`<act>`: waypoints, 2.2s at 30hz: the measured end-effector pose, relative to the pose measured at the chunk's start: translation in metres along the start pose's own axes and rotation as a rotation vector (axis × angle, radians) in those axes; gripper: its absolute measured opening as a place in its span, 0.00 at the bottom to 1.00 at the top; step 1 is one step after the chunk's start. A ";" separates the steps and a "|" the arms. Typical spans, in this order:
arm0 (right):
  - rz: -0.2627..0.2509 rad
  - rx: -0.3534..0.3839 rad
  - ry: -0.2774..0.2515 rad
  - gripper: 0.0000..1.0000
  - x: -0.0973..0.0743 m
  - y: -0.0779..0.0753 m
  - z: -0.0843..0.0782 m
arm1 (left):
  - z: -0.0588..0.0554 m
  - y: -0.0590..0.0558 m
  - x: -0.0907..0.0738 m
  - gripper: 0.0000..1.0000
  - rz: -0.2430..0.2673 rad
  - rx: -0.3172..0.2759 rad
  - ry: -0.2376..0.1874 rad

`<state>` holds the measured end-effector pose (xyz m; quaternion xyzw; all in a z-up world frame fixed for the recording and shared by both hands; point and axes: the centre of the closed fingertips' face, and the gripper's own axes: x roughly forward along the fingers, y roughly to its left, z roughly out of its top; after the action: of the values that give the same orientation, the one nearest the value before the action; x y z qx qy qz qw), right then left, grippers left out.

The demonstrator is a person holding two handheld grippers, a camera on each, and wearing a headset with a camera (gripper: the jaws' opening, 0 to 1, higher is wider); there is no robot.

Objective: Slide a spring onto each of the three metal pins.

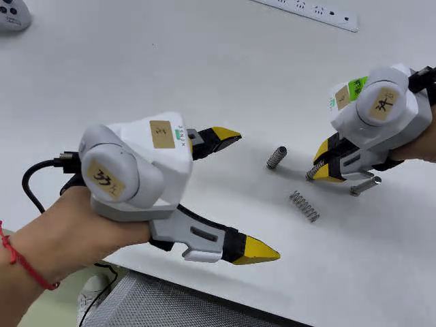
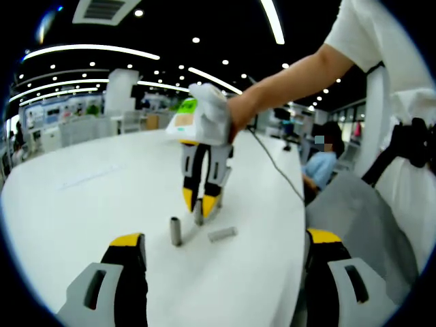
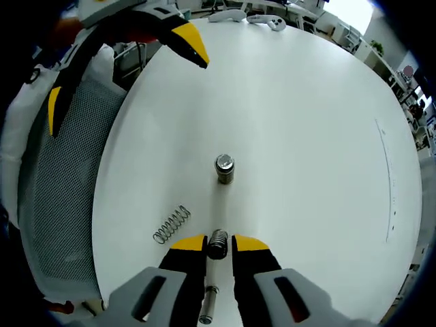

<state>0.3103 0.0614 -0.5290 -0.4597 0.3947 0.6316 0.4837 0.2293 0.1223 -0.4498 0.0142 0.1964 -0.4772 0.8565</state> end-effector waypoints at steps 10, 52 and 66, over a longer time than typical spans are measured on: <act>-0.034 0.014 -0.046 0.22 -0.015 -0.003 0.005 | -0.006 0.000 0.001 0.98 -0.004 0.005 0.023; -0.326 0.394 -0.669 0.75 -0.127 0.054 -0.046 | -0.013 -0.013 -0.007 0.97 -0.015 0.108 0.196; -0.331 0.420 -0.776 0.96 -0.126 0.095 -0.072 | -0.015 -0.018 0.011 0.85 -0.063 0.237 0.302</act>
<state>0.2462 -0.0587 -0.4215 -0.1387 0.2256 0.5777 0.7721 0.2154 0.1067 -0.4647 0.1802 0.2656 -0.5159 0.7943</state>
